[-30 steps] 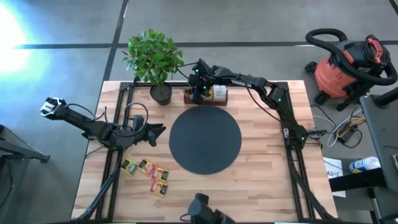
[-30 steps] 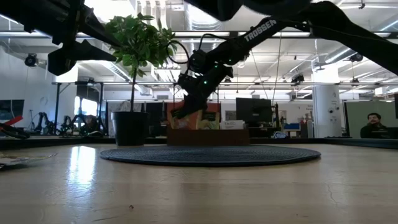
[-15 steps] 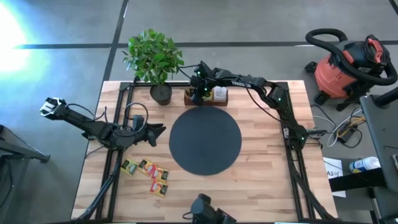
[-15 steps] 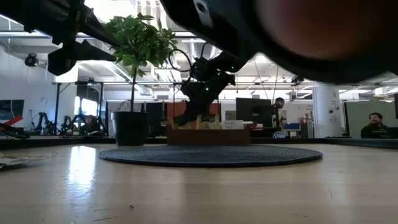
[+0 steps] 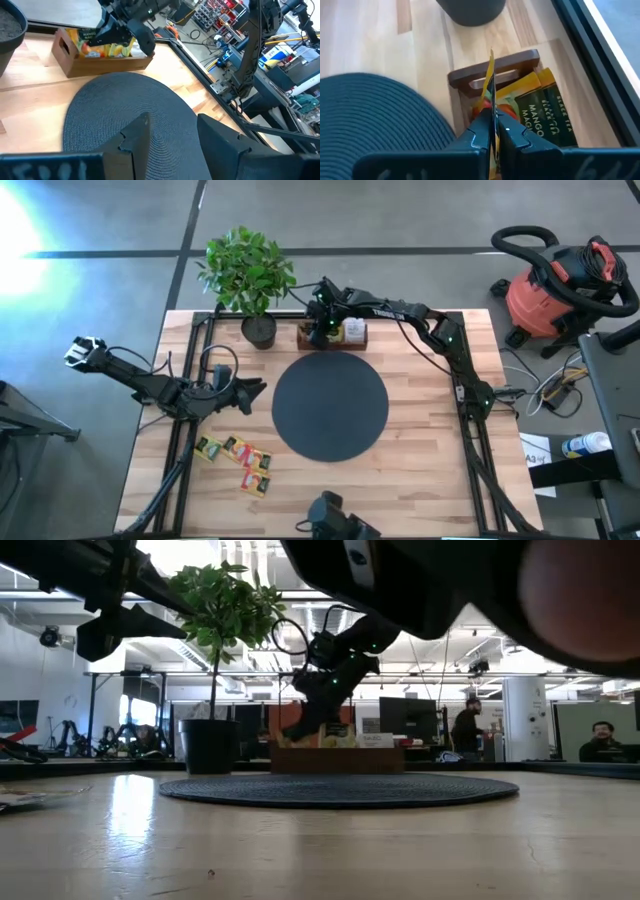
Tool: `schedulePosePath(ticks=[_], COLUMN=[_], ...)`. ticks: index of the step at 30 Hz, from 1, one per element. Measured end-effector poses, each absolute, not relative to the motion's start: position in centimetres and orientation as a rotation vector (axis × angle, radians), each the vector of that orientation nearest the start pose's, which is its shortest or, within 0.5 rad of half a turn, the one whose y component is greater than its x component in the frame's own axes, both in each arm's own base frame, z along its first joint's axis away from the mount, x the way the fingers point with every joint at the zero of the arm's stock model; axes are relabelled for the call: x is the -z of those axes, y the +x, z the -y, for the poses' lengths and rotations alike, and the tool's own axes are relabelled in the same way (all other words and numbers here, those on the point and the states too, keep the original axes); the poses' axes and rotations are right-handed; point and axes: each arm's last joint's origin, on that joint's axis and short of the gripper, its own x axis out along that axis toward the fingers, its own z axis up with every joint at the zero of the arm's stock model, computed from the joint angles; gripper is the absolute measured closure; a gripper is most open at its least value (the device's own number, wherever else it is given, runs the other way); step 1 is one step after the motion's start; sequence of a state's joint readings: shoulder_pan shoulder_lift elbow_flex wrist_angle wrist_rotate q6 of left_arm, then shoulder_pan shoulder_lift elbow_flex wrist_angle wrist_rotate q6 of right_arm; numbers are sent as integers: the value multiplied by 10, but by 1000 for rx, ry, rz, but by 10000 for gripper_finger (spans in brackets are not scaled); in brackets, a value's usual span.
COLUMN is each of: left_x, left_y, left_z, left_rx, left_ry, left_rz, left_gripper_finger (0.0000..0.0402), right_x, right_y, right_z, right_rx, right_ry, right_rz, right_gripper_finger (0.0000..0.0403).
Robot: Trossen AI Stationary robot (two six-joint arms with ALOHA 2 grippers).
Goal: Pick & Place Tea
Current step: Put the orange tea bag into the left slot of the wooden organizer
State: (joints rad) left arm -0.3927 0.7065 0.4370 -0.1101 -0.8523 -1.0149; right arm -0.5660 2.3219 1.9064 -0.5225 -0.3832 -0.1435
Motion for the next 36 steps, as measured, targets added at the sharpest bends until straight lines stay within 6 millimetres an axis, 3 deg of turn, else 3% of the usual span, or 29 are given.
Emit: schedulePosePath(ticks=[13,24,36], left_x=[-235,-236,-236], left_y=[149,149,149], left_z=[38,38,38], left_rx=[-566,-566,-566], left_ry=[-773,-774,-789], left_rz=[-46,-46,-40], left_gripper_finger=[264,264,264], right_x=[-180,-168,-181], right_y=[434,428,435], right_z=[265,262,270], right_rx=[88,79,74], right_ry=[351,379,426], right_rz=[-775,-837,-673], right_gripper_finger=[394,394,394])
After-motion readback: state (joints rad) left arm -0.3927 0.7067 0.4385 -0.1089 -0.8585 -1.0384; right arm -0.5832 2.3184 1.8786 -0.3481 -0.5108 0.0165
